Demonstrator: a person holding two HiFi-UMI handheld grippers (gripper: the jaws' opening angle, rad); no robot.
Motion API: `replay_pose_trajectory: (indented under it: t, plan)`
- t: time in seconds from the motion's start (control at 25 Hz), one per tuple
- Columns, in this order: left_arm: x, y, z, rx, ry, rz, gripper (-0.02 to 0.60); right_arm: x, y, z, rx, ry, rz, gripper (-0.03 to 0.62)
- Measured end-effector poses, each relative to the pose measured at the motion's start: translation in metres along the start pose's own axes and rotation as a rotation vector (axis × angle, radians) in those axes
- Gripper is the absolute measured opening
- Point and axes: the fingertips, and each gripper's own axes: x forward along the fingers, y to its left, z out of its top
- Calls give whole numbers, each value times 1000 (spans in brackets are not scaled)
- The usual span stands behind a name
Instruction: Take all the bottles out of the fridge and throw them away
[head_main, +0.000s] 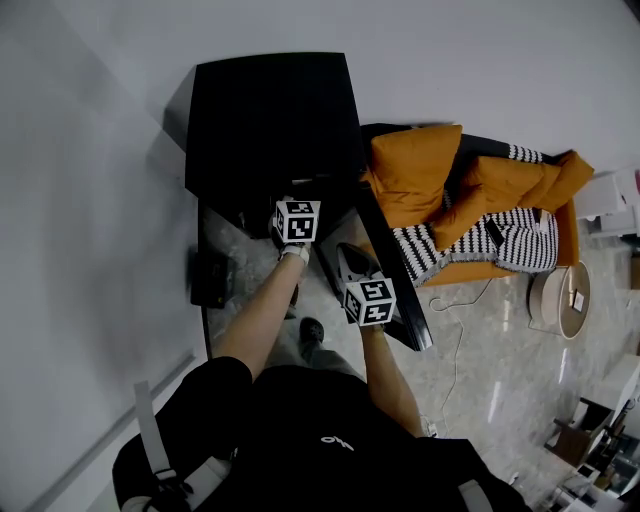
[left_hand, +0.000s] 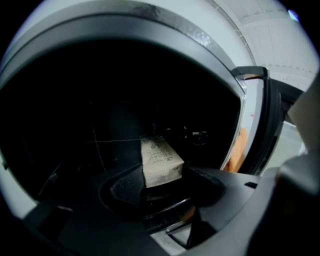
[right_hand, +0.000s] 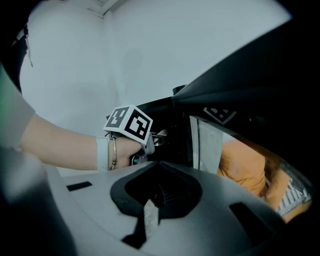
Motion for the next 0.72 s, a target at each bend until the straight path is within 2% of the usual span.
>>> replay_pose_trajectory:
  t: [0.32,0.72]
  plan:
    - [-31,1,-13,10,2,12,249,8,5,0,-13,1,36,9]
    - [-99,0,-20,-1,-34,44,249,10,15,-6,-46,20,94,9]
